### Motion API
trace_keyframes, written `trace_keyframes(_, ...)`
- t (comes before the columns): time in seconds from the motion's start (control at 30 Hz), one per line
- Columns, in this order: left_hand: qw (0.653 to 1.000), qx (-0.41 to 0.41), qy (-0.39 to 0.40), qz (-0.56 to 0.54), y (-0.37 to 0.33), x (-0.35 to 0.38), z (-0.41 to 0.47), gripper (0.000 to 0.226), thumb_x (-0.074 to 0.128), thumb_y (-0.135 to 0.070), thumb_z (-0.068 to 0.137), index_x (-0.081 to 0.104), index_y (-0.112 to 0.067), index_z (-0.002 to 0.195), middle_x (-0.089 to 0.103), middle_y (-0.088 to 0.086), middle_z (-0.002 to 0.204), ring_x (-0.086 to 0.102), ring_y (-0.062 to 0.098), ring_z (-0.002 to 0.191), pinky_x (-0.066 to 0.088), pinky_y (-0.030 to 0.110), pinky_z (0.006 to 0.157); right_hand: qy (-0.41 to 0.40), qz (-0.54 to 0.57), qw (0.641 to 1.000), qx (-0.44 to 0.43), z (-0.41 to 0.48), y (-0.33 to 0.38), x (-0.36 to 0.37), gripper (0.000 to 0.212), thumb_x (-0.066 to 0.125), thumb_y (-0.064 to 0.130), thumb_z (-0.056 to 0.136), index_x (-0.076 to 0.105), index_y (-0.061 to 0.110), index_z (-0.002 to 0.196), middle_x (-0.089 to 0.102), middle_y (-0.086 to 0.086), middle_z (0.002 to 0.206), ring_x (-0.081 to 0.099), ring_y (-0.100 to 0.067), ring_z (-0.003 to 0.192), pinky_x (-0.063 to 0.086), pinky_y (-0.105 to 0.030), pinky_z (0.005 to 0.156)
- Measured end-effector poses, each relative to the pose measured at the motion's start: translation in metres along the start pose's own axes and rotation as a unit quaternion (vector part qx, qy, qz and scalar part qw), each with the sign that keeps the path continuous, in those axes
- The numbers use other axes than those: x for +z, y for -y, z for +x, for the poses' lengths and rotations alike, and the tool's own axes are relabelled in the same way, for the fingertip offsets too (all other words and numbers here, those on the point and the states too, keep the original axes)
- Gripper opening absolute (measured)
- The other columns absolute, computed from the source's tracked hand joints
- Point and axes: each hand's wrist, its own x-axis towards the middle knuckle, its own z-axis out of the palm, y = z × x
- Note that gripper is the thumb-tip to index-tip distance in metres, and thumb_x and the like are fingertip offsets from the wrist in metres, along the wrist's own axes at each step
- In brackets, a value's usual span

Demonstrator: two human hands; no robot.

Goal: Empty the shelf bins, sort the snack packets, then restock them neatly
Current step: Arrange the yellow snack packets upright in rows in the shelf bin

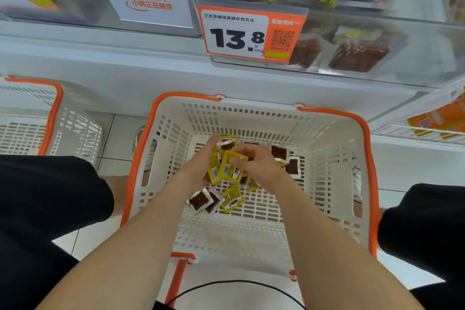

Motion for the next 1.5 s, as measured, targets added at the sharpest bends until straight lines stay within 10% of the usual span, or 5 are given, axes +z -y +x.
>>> trace_keyframes(0.23, 0.971, 0.0, 0.106, -0.216, -0.01, -0.002, -0.001, 0.044, 0.053, -0.025, 0.087, 0.062, -0.009, 0.127, 0.064, 0.016, 0.11, 0.064, 0.029, 0.085, 0.05, 0.042, 0.078, -0.162, -0.088, 0.98, -0.075, 0.001, 0.001, 0.009, 0.031, 0.09, 0.031, 0.081, 0.076, 0.028, 0.109, 0.062, 0.006, 0.094, 0.058, -0.006, 0.077, 0.054, -0.027, 0.071)
trace_keyframes(0.43, 0.98, 0.015, 0.107, -0.168, 0.0, -0.009, 0.005, 0.059, 0.043, -0.058, 0.106, 0.06, -0.016, 0.144, 0.066, 0.018, 0.139, 0.064, 0.04, 0.127, 0.049, 0.062, 0.108, -0.143, -0.029, 0.986, -0.08, 0.006, -0.004, 0.018, 0.026, 0.086, 0.015, 0.084, 0.079, 0.021, 0.108, 0.076, 0.003, 0.094, 0.072, -0.009, 0.087, 0.061, -0.032, 0.084)
trace_keyframes(0.73, 0.985, 0.037, 0.051, -0.159, 0.008, -0.011, 0.004, 0.055, 0.064, -0.057, 0.098, 0.064, -0.02, 0.139, 0.072, 0.01, 0.118, 0.071, 0.021, 0.086, 0.059, 0.04, 0.076, -0.124, 0.03, 0.991, -0.044, 0.014, 0.001, 0.028, 0.019, 0.089, 0.025, 0.082, 0.078, 0.017, 0.096, 0.078, 0.001, 0.087, 0.073, -0.013, 0.082, 0.061, -0.031, 0.077)
trace_keyframes(1.1, 0.938, 0.02, 0.066, -0.34, 0.013, -0.022, 0.012, 0.022, 0.081, -0.034, 0.09, 0.069, -0.016, 0.087, 0.056, 0.02, 0.116, 0.061, 0.026, 0.088, 0.055, 0.051, 0.09, 0.073, -0.625, 0.774, -0.067, -0.005, -0.089, 0.048, 0.042, 0.074, 0.013, 0.09, 0.054, 0.019, 0.127, 0.034, -0.01, 0.133, 0.061, -0.034, 0.096, 0.046, -0.043, 0.062)
trace_keyframes(1.5, 0.987, 0.067, -0.075, -0.129, -0.005, -0.011, -0.008, 0.048, 0.063, -0.059, 0.097, 0.071, -0.018, 0.121, 0.075, 0.015, 0.113, 0.072, 0.031, 0.096, 0.061, 0.053, 0.092, 0.002, -0.215, 0.97, -0.111, 0.023, 0.012, -0.008, 0.011, 0.066, 0.018, 0.1, 0.07, 0.028, 0.098, 0.07, 0.011, 0.096, 0.065, -0.006, 0.089, 0.054, -0.031, 0.078)
